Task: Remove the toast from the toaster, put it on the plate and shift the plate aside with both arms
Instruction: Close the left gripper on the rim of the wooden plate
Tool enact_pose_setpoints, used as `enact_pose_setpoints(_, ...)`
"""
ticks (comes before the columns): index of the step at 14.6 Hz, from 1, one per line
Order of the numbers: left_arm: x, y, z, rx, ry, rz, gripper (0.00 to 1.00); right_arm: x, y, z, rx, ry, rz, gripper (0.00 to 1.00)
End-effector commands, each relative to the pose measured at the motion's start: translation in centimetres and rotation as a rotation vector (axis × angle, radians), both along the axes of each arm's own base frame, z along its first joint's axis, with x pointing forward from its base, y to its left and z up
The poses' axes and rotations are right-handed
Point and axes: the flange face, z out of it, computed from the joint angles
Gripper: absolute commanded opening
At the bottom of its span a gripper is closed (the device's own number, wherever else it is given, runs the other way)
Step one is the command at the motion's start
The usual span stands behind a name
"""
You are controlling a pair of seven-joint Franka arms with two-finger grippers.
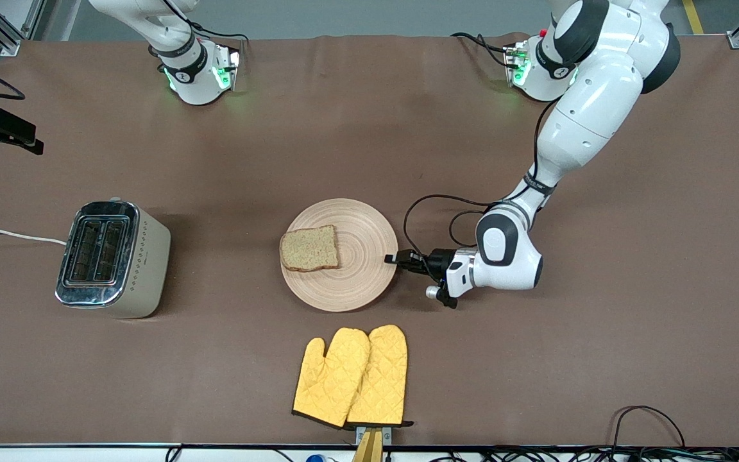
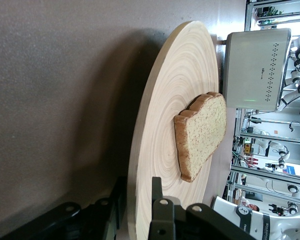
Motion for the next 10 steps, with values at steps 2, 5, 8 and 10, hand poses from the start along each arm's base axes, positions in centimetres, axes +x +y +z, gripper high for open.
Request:
enact_pose_setpoints(2, -0.11, -0.58, -0.05, -0.006, 0.002, 0.014, 0.17, -0.44, 0.13, 0.11, -0.009, 0.001, 0.01, 1.0)
enact_pose_setpoints(5, -0.07, -0.49, -0.01, 0.001, -0.009, 0.002, 0.14, -0.42, 0.21, 0.13, -0.009, -0.001, 0.011, 1.0)
enact_pose_setpoints(8, 0.1, -0.51, 0.3, -0.001, -0.023, -0.003, 0.03, -0.52, 0.21, 0.17, -0.009, 0.002, 0.011, 1.0)
enact_pose_setpoints(10, 0.36, -0.45, 0.72, -0.002, -0.031, -0.001, 0.0, -0.53, 0.38, 0.16, -0.009, 0.004, 0.014, 1.0)
